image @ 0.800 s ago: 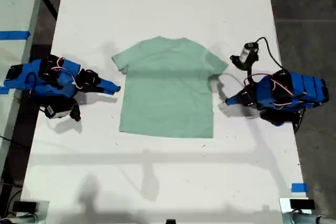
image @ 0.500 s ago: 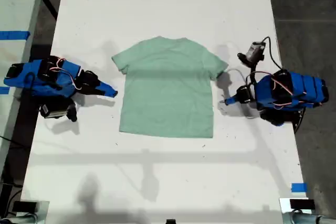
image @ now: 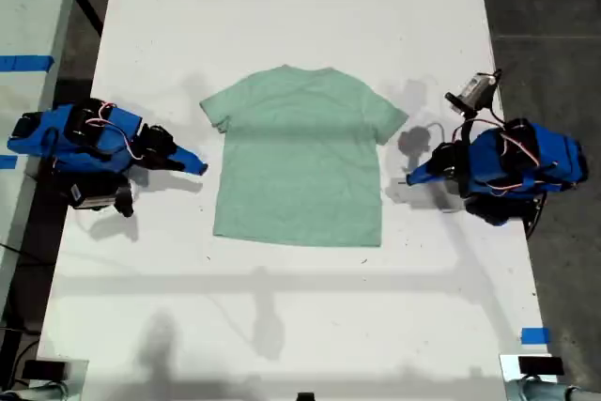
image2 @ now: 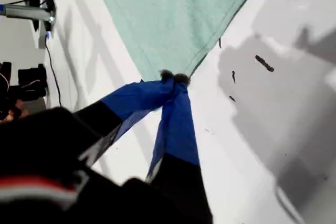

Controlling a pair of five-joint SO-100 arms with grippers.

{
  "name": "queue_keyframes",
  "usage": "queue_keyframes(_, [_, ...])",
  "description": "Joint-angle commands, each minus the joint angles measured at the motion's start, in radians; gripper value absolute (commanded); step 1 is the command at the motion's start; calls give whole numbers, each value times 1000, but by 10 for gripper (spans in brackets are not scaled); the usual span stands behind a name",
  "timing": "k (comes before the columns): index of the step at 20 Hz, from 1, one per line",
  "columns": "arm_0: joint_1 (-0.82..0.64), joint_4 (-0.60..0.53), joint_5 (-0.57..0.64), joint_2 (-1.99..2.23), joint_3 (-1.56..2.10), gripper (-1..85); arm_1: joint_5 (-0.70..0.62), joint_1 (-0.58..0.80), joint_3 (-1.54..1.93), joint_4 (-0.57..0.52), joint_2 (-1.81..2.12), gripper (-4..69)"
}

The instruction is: Fold tshirt

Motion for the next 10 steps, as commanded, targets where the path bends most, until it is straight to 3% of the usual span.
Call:
queue_keyframes(1, [-55,44,8,-77,-190,0,-104,91,-221,60,-158,-12])
queue_keyframes(5, [-178,219,158,-482,-572,0,-321,270,-538,179,-508,-10])
queue_keyframes(10, [-469,462,523,-1005,-1068,0,-620,526,-928,330,-914,-8])
